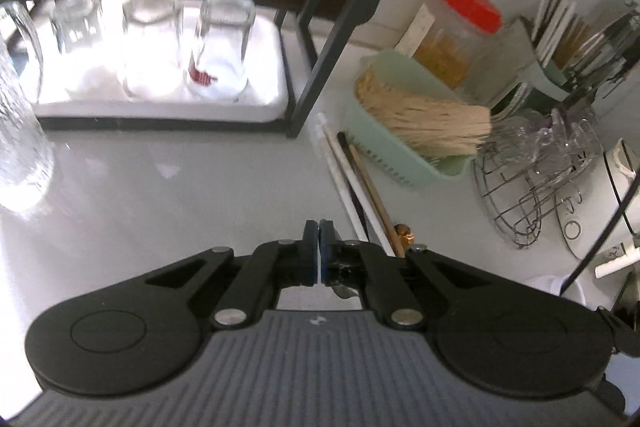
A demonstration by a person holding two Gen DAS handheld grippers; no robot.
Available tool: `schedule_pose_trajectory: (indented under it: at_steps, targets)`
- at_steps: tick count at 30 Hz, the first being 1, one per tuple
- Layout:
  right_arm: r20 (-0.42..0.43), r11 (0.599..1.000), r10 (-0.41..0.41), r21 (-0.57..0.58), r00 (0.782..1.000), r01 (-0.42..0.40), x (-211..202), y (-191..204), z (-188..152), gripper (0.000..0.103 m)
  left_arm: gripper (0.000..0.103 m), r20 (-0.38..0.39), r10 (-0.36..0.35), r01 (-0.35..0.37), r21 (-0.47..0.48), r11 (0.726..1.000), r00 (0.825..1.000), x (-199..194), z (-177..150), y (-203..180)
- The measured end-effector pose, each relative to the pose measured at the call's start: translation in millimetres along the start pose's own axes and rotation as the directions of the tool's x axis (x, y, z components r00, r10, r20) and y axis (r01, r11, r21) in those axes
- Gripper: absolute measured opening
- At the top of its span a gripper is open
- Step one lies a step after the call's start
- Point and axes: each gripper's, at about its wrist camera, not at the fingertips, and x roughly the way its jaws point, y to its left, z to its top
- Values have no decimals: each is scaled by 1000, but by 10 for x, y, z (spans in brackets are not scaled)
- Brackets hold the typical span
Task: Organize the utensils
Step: 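Lift the steel spoon and carry it over the white mug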
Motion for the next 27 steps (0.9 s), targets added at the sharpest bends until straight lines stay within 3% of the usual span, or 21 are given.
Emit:
schedule_pose_trajectory:
  at_steps: [10, 27]
  targets:
    - [12, 1000, -2, -2, 1000, 2, -105, -67, -137, 91, 0, 100, 49, -53, 34, 998, 994, -456, -141, -206]
    - [67, 998, 39, -43, 997, -36, -245, -135, -347, 91, 0, 182, 86, -97, 56, 994, 980, -995, -411, -586]
